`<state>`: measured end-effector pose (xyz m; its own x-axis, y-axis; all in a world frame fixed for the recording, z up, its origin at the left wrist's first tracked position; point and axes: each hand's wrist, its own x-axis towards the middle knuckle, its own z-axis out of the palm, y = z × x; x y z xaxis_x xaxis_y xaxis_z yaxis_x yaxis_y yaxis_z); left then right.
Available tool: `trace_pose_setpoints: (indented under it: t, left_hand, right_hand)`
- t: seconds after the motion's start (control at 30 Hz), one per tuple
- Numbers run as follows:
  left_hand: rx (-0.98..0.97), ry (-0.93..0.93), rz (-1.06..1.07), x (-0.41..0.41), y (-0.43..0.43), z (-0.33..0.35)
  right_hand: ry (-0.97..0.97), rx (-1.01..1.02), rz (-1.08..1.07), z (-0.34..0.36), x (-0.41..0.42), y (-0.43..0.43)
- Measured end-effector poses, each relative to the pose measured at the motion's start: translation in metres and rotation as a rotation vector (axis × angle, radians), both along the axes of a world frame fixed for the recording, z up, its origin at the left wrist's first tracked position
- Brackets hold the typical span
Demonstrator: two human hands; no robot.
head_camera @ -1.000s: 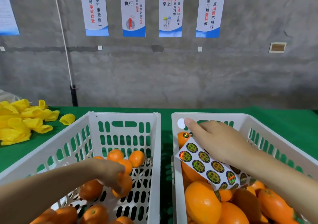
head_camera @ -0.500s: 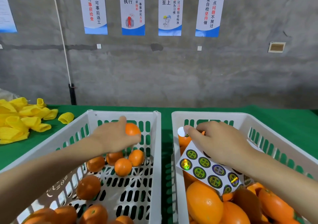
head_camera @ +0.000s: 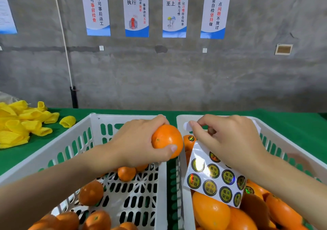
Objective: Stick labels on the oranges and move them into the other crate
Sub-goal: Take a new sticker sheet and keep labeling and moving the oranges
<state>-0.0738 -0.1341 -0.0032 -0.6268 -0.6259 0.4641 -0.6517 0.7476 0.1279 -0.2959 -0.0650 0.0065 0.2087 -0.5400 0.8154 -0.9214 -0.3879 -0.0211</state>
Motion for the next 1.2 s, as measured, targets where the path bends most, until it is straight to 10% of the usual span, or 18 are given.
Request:
trace_pose_setpoints:
  t: [1.2]
  left_hand:
    - [0.154, 0.213, -0.018, -0.018, 0.01, -0.011]
  right_hand:
    - [-0.191, 0.216, 0.239, -0.003, 0.001, 0.001]
